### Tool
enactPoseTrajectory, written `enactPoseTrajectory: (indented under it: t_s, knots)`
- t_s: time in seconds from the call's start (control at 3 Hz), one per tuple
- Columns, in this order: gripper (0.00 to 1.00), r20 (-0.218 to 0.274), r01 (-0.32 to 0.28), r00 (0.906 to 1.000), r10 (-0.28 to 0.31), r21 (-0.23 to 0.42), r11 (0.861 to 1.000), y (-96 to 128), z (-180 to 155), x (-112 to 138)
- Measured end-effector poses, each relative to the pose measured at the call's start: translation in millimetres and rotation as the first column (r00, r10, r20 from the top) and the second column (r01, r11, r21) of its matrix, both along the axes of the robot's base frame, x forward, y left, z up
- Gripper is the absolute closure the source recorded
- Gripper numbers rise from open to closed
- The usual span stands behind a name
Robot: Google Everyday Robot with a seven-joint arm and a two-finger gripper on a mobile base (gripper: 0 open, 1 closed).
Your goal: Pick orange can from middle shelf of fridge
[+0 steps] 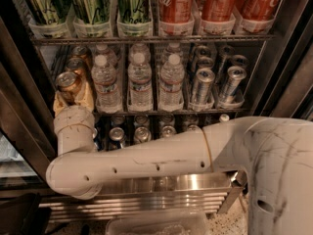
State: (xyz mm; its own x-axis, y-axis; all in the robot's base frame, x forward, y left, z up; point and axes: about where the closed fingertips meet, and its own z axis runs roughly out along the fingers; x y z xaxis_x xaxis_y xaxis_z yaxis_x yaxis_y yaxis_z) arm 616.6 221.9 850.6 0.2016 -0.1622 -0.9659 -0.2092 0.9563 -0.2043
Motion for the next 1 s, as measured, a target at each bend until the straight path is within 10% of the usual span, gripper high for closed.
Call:
enactPoseTrajectory:
  t_s: [1.0]
  knots:
    - [1.0, 0.079, -0.016, 0.9968, 0.011, 0.066, 0.998, -17.2, 47.7, -21.4]
